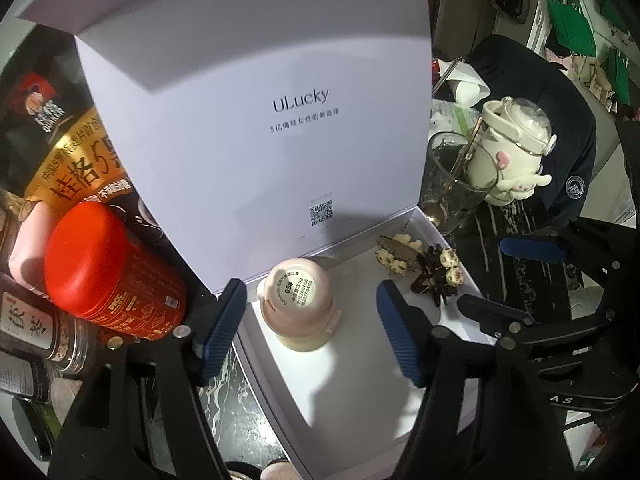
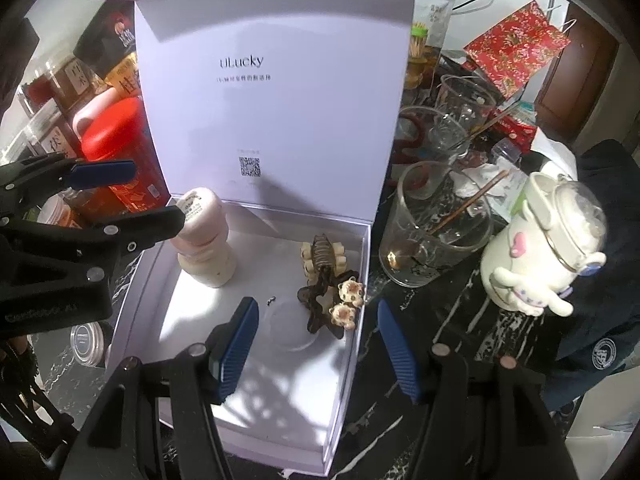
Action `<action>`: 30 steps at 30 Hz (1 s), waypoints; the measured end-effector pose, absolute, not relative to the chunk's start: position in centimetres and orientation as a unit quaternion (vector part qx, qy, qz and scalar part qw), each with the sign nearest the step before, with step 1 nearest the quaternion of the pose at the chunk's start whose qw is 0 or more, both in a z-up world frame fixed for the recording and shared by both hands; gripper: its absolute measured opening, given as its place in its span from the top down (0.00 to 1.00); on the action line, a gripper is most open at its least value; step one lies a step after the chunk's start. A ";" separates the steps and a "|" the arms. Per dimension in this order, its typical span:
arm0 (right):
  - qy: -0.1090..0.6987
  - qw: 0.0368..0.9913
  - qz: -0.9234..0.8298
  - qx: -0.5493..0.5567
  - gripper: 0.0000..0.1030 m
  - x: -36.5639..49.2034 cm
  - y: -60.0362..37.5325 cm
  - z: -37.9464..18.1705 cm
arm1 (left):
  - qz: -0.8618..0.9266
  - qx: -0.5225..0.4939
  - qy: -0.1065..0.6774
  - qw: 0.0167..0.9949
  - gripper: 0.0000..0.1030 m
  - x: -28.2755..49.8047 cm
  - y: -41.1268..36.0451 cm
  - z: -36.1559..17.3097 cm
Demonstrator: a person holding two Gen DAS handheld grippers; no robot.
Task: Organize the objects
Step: 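Withdraw both tools from the box toward the dark tin jar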
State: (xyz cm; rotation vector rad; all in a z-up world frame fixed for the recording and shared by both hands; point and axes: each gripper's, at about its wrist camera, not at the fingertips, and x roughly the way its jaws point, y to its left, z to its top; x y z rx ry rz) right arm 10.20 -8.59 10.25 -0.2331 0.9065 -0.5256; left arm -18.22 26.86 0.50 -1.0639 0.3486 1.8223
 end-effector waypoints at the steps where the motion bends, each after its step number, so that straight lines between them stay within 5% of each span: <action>1: 0.430 0.860 -0.252 -0.111 0.38 9.9 -8.3 10.5 | 0.748 -0.436 0.141 0.481 0.33 -18.2 26.7 0.8; 30: 0.421 0.860 -0.274 -0.094 0.31 1.6 -2.2 10.9 | 0.764 -0.422 0.124 0.472 0.27 -12.2 18.8 5.1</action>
